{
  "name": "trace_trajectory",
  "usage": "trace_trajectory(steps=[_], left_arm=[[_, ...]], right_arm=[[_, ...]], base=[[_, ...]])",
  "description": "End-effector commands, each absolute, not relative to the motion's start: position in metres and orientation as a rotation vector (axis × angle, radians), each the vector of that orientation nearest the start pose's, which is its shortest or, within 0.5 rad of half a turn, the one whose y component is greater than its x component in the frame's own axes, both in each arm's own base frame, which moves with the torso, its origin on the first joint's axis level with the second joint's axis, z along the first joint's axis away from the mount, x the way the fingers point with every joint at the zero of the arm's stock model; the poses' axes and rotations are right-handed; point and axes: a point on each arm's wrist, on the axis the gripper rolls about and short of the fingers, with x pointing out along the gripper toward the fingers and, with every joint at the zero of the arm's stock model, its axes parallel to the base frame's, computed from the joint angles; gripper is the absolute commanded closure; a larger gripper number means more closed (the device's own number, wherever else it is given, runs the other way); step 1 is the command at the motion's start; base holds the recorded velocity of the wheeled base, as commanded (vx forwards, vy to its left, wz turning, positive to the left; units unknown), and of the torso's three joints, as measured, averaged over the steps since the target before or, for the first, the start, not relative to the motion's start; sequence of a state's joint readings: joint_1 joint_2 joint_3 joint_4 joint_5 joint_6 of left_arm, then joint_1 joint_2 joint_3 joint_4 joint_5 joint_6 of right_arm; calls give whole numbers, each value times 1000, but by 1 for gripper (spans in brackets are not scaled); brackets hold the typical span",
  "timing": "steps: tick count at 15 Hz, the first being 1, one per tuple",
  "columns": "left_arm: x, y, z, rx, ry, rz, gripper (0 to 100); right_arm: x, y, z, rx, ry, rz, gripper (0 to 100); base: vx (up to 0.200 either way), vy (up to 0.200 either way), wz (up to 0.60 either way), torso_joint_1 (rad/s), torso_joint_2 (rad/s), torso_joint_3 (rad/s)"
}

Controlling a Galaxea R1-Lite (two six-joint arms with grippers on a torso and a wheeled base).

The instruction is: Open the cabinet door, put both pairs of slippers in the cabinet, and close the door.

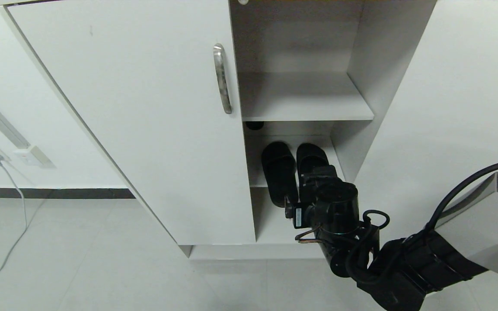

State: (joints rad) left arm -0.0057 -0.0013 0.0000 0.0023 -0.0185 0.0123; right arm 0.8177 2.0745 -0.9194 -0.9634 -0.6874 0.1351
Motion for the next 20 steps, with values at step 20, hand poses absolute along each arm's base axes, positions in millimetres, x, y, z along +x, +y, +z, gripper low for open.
trace_trajectory(steps=[20], left_arm=[[-23, 0, 75, 15, 3, -25, 100]], right_arm=[[271, 265, 110, -6, 155, 112, 0]], base=[[0, 0, 0, 1, 1, 102]])
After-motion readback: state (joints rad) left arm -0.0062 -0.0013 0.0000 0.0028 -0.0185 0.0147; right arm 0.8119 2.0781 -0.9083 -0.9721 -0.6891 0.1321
